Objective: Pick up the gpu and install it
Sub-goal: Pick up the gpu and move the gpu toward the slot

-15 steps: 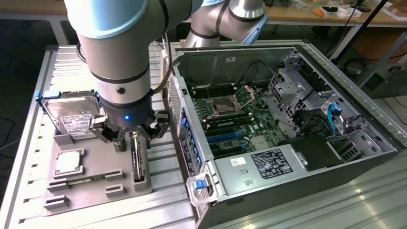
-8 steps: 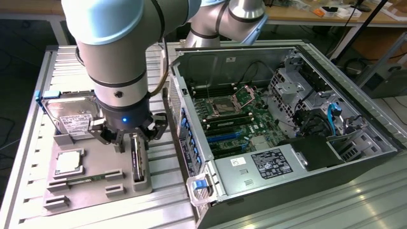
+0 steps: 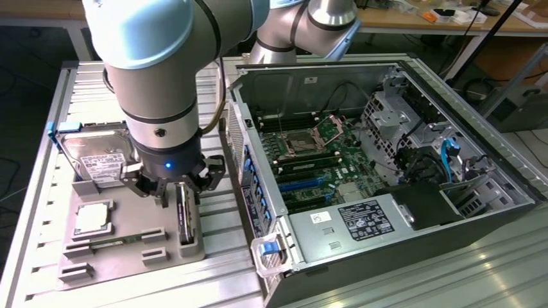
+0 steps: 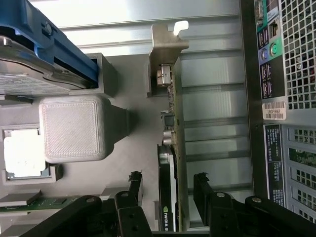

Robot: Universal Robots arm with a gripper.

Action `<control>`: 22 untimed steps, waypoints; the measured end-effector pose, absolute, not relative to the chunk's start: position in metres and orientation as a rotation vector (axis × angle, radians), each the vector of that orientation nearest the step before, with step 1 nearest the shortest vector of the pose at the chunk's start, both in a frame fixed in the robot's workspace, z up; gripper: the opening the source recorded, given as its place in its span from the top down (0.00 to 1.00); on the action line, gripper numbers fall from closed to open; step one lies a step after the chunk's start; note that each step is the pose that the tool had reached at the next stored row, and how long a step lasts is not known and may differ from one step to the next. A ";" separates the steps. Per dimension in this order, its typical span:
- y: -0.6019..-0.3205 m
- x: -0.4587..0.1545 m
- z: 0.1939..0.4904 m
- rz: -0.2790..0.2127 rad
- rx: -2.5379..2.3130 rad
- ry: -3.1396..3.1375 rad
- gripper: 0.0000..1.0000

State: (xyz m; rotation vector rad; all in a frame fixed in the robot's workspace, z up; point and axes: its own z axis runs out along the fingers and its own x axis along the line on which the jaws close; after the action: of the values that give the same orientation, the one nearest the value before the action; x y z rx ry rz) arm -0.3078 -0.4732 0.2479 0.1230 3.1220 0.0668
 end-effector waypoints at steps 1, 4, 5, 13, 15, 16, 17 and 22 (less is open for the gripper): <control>-0.473 -0.308 0.248 0.067 0.123 3.122 0.46; -0.473 -0.308 0.247 0.067 0.123 3.122 0.46; -0.473 -0.308 0.247 0.067 0.123 3.122 0.46; -0.473 -0.308 0.247 0.067 0.123 3.122 0.46; -0.473 -0.308 0.247 0.067 0.123 3.122 0.46; -0.473 -0.308 0.247 0.067 0.123 3.122 0.47; -0.473 -0.308 0.247 0.067 0.123 3.122 0.54; -0.473 -0.308 0.247 0.067 0.123 3.122 0.72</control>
State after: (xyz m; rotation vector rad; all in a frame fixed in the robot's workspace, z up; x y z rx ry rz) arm -0.3078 -0.4734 0.2466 0.1228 3.1219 0.0669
